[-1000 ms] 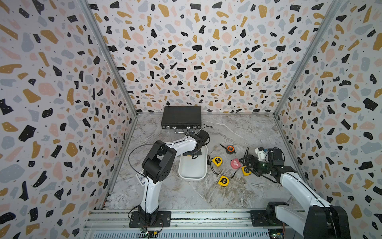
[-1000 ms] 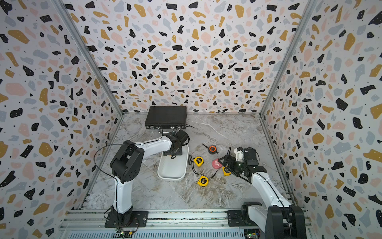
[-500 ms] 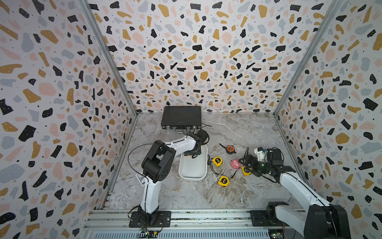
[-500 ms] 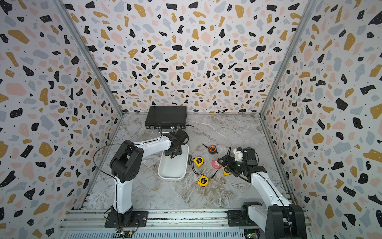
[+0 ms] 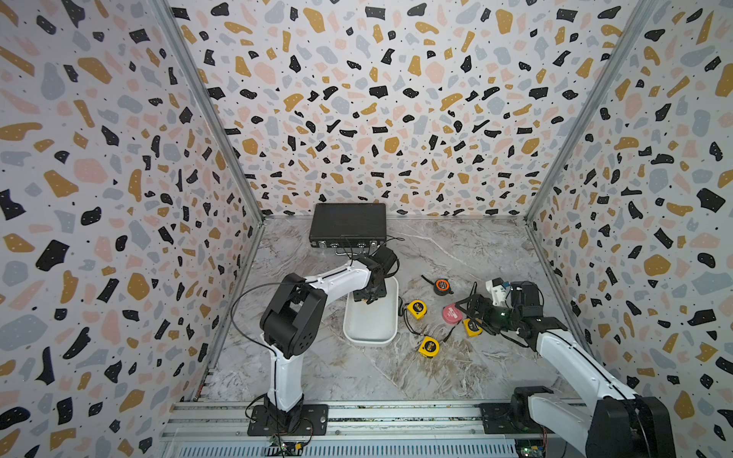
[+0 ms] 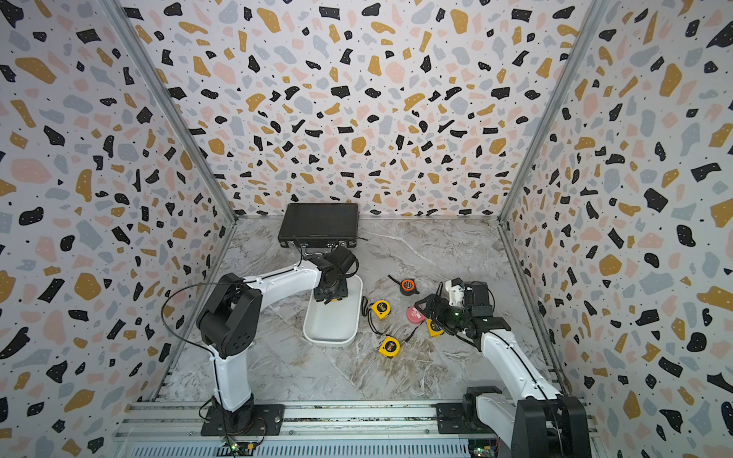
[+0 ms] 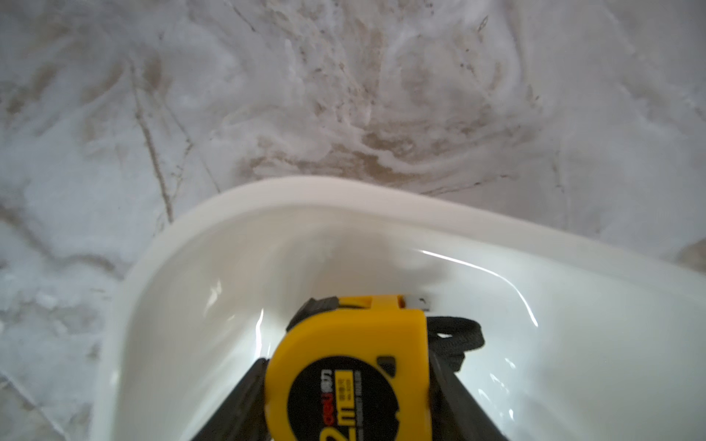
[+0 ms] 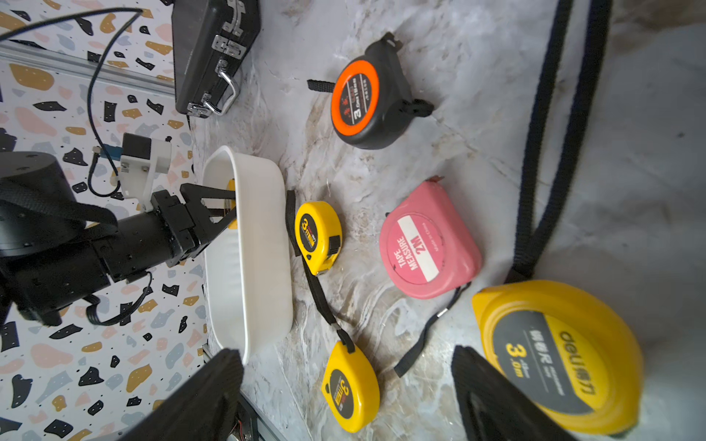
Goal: Take the tape measure out of the storage box
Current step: Pick up the tape measure from the storage box, then place the tape measure at the center of the board.
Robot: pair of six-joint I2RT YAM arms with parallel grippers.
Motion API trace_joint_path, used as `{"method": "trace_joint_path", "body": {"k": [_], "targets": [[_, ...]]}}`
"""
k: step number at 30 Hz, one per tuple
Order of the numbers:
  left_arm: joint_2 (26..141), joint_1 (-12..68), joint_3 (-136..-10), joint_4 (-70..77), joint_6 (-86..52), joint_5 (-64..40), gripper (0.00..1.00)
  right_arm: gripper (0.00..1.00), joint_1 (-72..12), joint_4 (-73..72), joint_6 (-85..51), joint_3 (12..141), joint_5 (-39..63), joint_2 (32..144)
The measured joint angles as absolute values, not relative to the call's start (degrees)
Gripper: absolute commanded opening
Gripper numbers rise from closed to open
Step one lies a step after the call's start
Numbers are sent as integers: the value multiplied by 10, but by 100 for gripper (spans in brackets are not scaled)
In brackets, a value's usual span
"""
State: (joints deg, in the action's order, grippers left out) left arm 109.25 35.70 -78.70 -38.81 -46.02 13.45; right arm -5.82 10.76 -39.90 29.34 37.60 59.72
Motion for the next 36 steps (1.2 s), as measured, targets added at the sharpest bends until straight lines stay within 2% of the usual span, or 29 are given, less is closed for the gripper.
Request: {"method": "trace_joint_path", "body": {"k": [10, 21, 36], "targets": [[965, 389, -784, -417, -514, 123, 0, 91, -172, 39, -427, 293, 330, 591], [940, 431, -788, -406, -613, 60, 0, 91, -324, -96, -434, 291, 230, 590], [940, 475, -792, -343, -702, -3, 0, 91, -382, -272, -423, 248, 163, 647]]}}
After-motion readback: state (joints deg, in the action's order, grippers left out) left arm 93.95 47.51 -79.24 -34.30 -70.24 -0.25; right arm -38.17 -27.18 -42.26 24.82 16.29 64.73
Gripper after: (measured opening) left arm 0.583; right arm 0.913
